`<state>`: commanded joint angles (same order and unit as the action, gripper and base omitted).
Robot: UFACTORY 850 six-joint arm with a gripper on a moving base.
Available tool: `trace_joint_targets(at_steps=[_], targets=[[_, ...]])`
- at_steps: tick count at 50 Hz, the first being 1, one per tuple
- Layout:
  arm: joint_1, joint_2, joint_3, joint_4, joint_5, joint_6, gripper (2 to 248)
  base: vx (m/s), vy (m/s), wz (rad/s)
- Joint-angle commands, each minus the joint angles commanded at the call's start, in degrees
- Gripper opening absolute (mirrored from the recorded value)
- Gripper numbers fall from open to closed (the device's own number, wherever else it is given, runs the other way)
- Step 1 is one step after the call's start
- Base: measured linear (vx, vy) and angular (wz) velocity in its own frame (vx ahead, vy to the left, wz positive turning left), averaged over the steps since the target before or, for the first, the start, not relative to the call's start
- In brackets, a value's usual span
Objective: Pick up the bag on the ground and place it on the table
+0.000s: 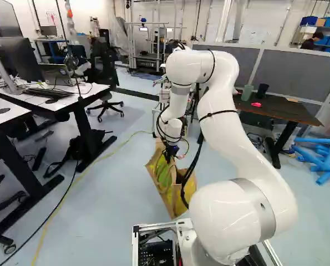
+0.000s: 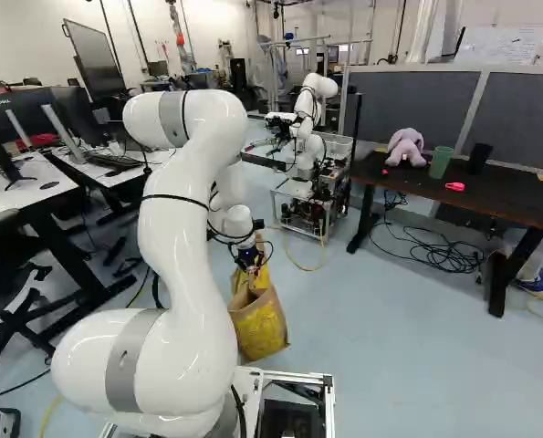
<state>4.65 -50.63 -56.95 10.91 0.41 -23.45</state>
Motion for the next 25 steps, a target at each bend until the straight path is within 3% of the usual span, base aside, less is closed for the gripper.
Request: trace_joint_targets(at_steps=[25], targets=[[-0.05, 5.55, 3.05, 0.00, -3.53, 0.00, 22, 0.000, 0.000, 0.000]])
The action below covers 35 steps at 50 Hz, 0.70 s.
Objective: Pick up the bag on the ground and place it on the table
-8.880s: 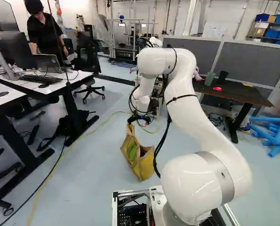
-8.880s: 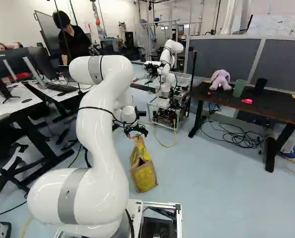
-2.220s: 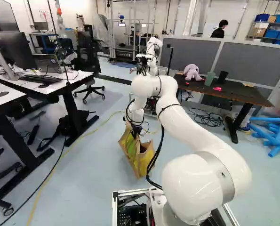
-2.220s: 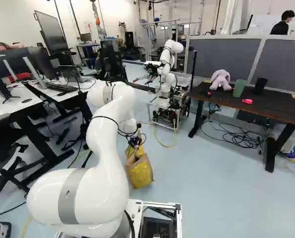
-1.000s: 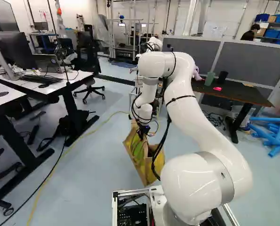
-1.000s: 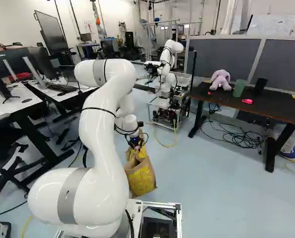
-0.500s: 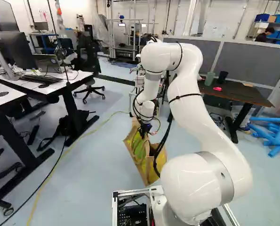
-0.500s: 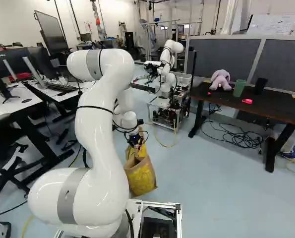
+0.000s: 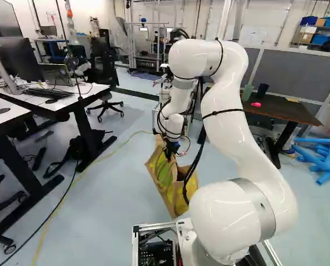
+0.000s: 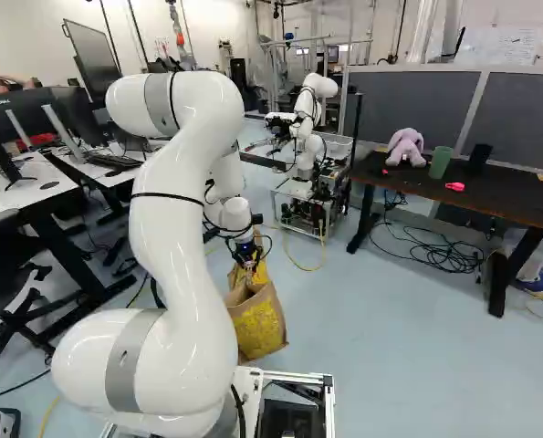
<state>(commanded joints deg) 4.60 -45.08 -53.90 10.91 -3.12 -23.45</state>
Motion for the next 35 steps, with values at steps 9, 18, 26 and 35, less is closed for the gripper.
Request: trace_joint_targets(at_steps=[9, 18, 26, 35], targets=[[-0.04, 1.93, 0.84, 0.00, -1.60, 0.00, 22, 0.000, 0.000, 0.000], [-0.07, 3.88, 1.64, 0.00, -3.24, 0.00, 22, 0.000, 0.000, 0.000], [-0.11, 5.61, 2.34, 0.00, -4.75, 0.00, 22, 0.000, 0.000, 0.000], [-0.14, 7.59, 3.11, 0.00, -6.46, 0.00, 22, 0.000, 0.000, 0.000]])
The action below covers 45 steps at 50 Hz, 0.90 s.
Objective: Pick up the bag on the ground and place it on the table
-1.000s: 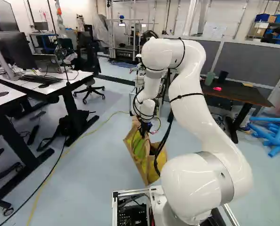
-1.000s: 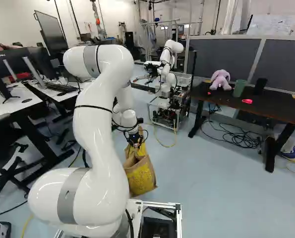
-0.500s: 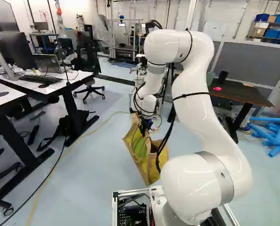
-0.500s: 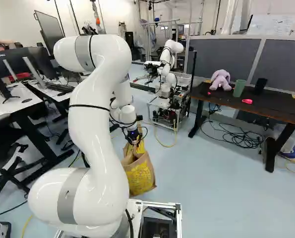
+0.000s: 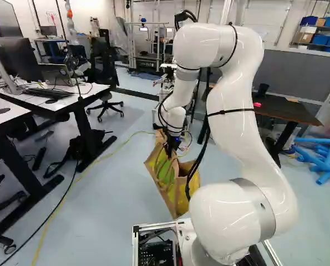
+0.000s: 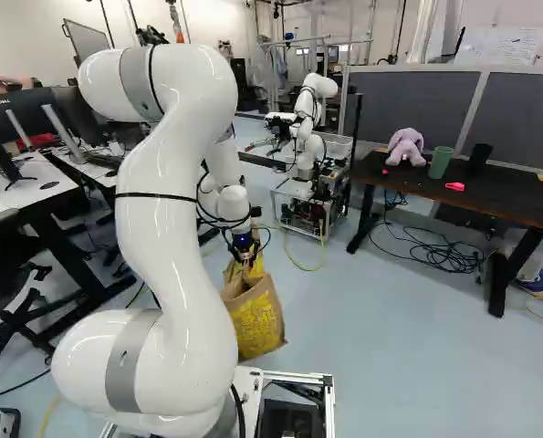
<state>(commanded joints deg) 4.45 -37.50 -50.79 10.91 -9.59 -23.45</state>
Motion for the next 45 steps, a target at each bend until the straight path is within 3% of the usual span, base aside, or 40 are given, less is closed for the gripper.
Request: trace_joint_targets(at_steps=[45], targets=[[-2.30, 9.57, 2.62, 2.25, -7.67, 0.00, 22, 0.000, 0.000, 0.000]])
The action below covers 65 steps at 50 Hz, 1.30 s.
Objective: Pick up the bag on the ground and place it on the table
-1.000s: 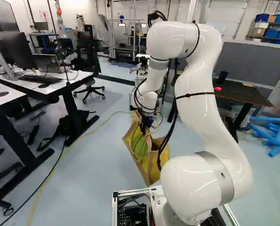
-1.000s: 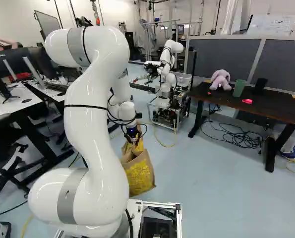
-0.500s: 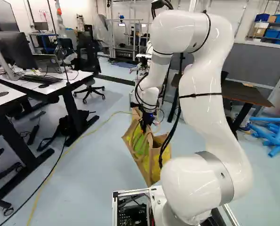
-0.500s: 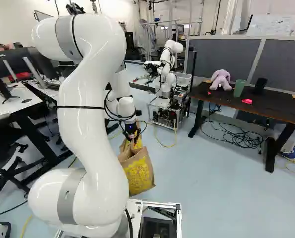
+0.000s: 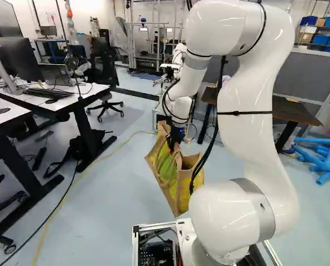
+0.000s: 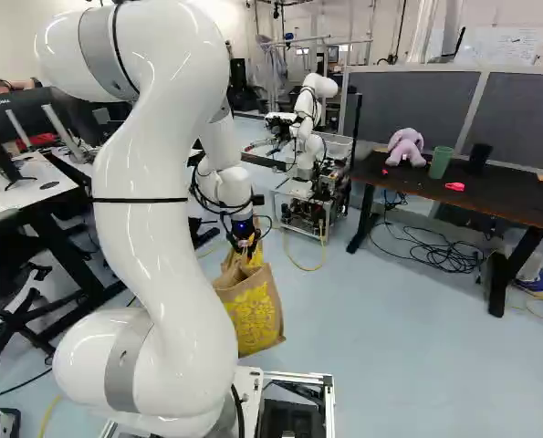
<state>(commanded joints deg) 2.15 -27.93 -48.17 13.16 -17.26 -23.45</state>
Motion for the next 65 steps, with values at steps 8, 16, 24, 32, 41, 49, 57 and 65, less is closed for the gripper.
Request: trace_joint_targets(at_steps=[8, 16, 24, 32, 41, 49, 57, 65], targets=[[-0.57, 1.63, 0.27, 0.29, -0.99, 0.00, 22, 0.000, 0.000, 0.000], [-1.14, 3.23, 0.50, 0.33, -1.20, 0.00, 22, 0.000, 0.000, 0.000], [-1.66, 4.83, 0.75, 0.14, -1.21, 0.00, 22, 0.000, 0.000, 0.000], [-2.15, 6.44, 1.01, -1.02, -1.22, 0.00, 22, 0.000, 0.000, 0.000], [-2.68, 8.21, 1.26, -2.95, -1.42, 0.00, 22, 0.000, 0.000, 0.000], [-3.13, 9.74, 1.43, -4.77, -1.82, 0.00, 22, 0.000, 0.000, 0.000], [-3.57, 11.22, 1.53, -6.54, -2.82, 0.00, 22, 0.000, 0.000, 0.000], [-3.78, 12.57, 1.46, -8.12, -4.36, 0.00, 22, 0.000, 0.000, 0.000]])
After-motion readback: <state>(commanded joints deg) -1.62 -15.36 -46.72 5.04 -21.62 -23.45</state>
